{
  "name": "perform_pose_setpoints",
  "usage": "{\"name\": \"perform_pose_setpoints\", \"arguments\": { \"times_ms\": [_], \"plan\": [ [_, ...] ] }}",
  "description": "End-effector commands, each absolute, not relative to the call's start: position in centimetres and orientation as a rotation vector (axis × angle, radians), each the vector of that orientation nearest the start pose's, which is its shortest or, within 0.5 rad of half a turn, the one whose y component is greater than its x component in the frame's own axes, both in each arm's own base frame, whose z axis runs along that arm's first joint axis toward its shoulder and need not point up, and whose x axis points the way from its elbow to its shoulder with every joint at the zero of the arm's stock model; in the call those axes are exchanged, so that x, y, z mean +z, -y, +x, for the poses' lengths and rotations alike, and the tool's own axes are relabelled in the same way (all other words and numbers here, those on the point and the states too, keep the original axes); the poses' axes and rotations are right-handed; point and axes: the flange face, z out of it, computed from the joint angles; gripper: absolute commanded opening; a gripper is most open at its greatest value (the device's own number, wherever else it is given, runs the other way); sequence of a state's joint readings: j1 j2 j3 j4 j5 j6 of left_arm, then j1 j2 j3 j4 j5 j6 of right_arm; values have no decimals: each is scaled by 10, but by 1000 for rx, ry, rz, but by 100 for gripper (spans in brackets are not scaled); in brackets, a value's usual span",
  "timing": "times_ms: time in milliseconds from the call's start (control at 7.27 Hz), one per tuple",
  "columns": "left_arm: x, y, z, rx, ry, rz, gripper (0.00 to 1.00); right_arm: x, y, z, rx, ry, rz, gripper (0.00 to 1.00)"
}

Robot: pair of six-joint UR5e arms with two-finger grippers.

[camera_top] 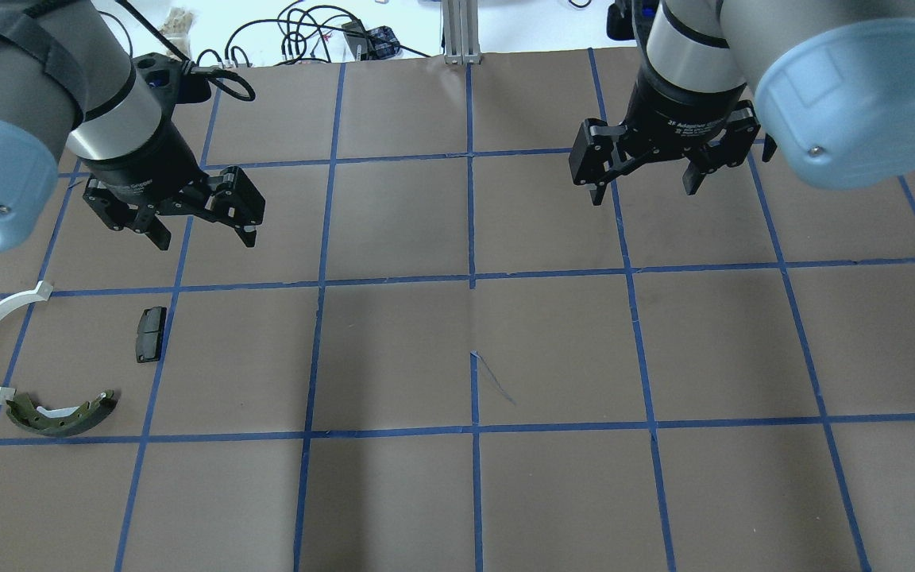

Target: Place bearing gear from tray to pile

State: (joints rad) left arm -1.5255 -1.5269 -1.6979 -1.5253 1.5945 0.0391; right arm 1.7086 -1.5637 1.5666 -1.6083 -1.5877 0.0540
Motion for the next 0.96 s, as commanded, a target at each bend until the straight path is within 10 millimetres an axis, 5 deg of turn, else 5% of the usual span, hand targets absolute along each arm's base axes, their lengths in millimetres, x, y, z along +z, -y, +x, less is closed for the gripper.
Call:
{"name": "perform_pose_setpoints", "arguments": {
  "times_ms": [0,275,550,825],
  "plan": [
    [460,467,-111,32,-3128,-7,100,486,490,168,-43,-3157,-80,100],
    [462,468,-110,25,-3128,-12,100,483,514,64,-29,-3161,-108,100],
    [458,470,-110,27,-3128,-9,100,436,531,-87,76,-3122,-235,100],
    [452,465,-110,47,-3127,-9,100,366,530,-216,153,-3055,-350,100]
  ]
}}
